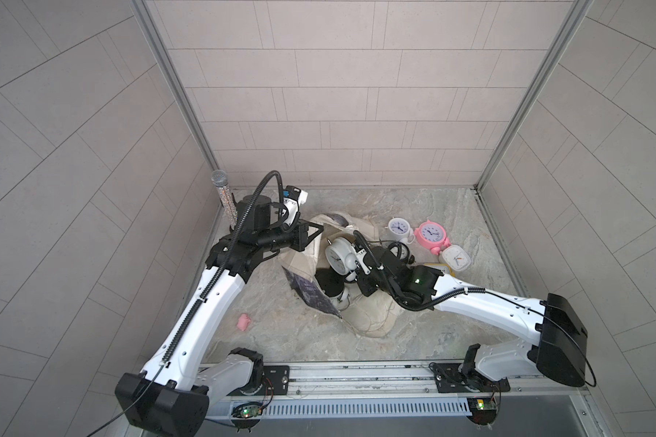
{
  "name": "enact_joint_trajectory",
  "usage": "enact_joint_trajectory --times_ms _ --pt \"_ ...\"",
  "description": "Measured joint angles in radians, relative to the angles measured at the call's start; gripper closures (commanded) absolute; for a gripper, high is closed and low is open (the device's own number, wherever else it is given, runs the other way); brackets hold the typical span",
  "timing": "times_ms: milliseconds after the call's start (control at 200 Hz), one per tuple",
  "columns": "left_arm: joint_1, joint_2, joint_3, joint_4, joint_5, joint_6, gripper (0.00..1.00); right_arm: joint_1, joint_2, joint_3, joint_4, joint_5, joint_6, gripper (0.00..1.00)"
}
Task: Take the alarm clock out of the canvas bag
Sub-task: Pick up the alarm from the canvas bag, then place the alarm at the center of the board.
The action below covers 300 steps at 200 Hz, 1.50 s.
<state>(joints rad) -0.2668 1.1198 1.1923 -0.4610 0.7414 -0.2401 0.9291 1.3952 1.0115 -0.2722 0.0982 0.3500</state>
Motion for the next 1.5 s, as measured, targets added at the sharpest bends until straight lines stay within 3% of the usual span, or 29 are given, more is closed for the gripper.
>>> enact_joint_trajectory --times_ms 490,991,1241,1501 --pt "0.0 0.0 0.0 -0.001 -0.003 0.001 1.0 0.071 -0.035 0.027 -0.057 -0.026 -0.012 1.0" --pt "0.0 0.0 0.0 -0.005 -0.005 0.002 1.0 0.108 -0.277 0.122 -0.301 -0.024 -0.1 1.0" --pt "0.0 0.0 0.0 -0.005 -0.009 0.003 1.0 0.051 -0.414 0.23 -0.388 -0.03 -0.137 1.0" --pt "0.0 0.0 0.0 -0.006 -0.009 0.004 1.0 -0.11 -0.517 0.325 -0.429 -0.042 -0.165 1.0"
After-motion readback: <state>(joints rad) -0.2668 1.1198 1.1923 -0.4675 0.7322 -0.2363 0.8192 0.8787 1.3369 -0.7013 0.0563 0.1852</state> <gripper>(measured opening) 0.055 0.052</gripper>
